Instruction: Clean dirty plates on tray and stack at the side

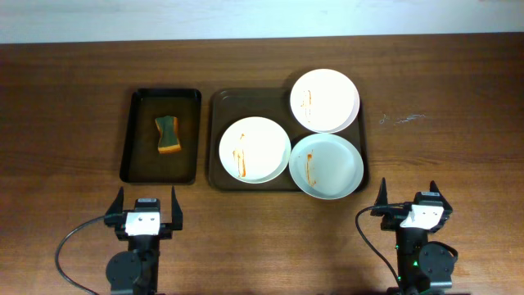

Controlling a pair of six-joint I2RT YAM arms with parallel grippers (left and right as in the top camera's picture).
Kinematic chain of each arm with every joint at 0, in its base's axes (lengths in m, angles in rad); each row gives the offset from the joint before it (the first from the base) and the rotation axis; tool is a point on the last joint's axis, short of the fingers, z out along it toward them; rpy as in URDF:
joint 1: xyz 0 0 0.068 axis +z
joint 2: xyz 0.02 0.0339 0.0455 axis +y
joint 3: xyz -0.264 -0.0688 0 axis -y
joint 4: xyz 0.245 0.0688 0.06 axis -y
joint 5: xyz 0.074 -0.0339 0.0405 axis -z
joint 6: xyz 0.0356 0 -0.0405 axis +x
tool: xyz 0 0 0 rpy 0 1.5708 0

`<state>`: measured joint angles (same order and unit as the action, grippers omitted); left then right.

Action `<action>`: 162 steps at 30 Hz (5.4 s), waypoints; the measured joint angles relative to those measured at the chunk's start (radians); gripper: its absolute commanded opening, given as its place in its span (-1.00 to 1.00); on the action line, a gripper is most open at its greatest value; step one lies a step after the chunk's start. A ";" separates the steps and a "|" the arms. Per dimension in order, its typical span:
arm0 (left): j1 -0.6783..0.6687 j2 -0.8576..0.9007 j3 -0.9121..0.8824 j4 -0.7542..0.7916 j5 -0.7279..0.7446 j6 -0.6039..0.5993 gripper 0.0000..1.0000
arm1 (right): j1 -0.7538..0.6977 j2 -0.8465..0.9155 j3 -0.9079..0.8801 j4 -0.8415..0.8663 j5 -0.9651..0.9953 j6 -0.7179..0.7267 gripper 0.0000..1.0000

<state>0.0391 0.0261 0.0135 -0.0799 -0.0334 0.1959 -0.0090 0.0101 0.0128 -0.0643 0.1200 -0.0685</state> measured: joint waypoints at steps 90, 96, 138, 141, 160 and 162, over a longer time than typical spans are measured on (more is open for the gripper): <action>0.001 0.859 0.840 -0.482 0.351 -0.018 0.99 | 0.002 1.242 0.895 -0.106 -0.831 0.125 0.96; 0.001 0.996 0.903 -0.509 0.478 -0.023 0.99 | 0.002 1.242 0.895 -0.111 -0.756 0.125 0.96; 0.043 1.070 0.903 -0.443 0.208 -0.377 0.99 | 0.002 1.242 0.895 -0.119 -0.718 0.125 0.96; 0.043 1.070 0.903 -0.443 0.209 -0.377 0.99 | 0.002 1.242 0.895 -0.119 -0.718 0.125 0.96; 0.043 1.070 0.903 -0.443 0.209 -0.377 0.99 | 0.002 1.242 0.895 -0.119 -0.718 0.125 0.96; 0.043 1.070 0.903 -0.443 0.209 -0.377 0.99 | 0.002 1.242 0.895 -0.119 -0.718 0.125 0.96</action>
<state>0.0818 1.0962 0.9165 -0.5224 0.1753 -0.1814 -0.0074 1.2522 0.9073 -0.1829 -0.5980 0.0566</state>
